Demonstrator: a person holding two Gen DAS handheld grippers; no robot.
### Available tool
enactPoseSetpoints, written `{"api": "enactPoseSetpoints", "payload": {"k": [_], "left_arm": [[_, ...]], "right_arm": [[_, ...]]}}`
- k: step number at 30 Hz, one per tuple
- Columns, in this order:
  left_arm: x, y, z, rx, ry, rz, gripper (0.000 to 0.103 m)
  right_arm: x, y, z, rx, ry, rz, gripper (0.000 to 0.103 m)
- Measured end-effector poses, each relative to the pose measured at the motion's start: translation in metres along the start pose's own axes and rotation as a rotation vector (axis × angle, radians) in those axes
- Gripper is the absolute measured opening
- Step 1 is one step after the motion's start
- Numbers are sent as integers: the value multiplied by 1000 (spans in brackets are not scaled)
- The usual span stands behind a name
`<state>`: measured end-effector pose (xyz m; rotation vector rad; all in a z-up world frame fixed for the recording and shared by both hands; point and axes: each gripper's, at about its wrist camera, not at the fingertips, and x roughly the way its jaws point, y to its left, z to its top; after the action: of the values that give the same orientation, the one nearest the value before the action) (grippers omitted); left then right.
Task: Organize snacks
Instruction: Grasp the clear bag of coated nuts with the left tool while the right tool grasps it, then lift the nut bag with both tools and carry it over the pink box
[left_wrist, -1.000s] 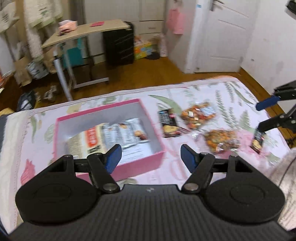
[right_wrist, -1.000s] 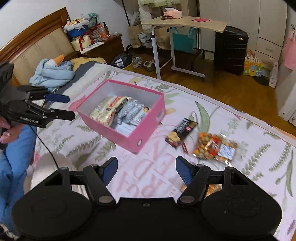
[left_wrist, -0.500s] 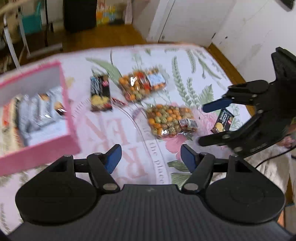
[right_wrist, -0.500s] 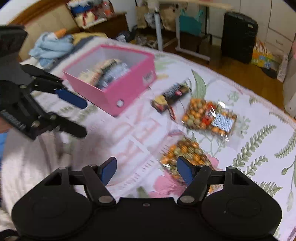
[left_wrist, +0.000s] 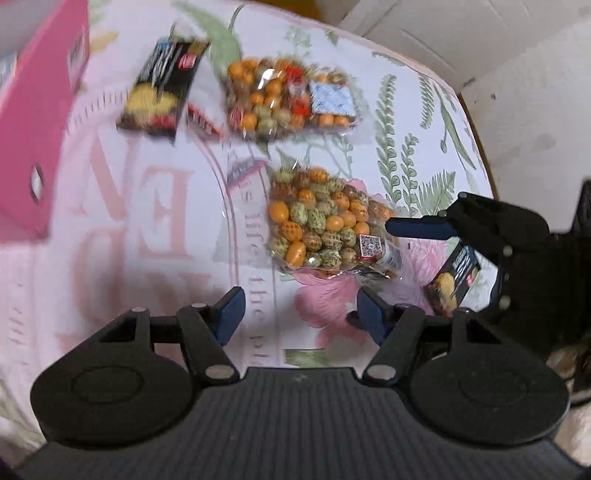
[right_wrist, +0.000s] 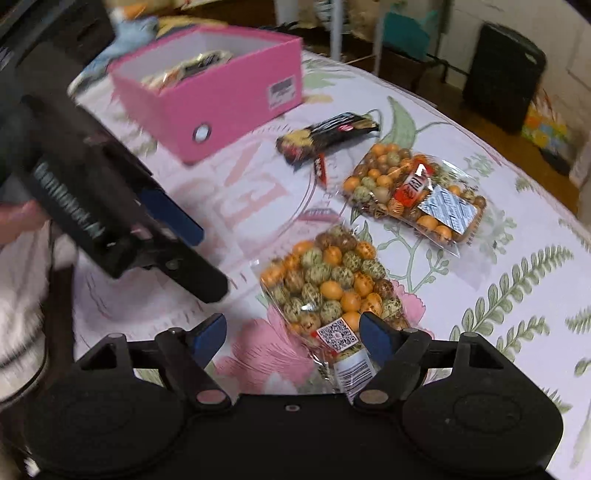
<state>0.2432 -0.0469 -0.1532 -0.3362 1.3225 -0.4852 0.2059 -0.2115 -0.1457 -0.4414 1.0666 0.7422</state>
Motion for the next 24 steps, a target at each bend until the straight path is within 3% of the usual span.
{"api": "enactPoseSetpoints", "payload": {"k": [7, 8, 12, 20, 24], "left_arm": [[33, 18, -13, -107, -32, -35, 64], [35, 18, -13, -107, -43, -38, 64], [36, 13, -10, -81, -76, -51, 64], [41, 12, -7, -89, -145, -71, 62], [41, 12, -7, -89, -179, -69, 59]], "right_arm": [[26, -11, -6, -96, 11, -132, 89], [30, -14, -9, -97, 14, -133, 94], [44, -29, -19, -61, 23, -111, 103], [51, -45, -21, 16, -41, -30, 103], [52, -39, -12, 60, -2, -30, 103]]}}
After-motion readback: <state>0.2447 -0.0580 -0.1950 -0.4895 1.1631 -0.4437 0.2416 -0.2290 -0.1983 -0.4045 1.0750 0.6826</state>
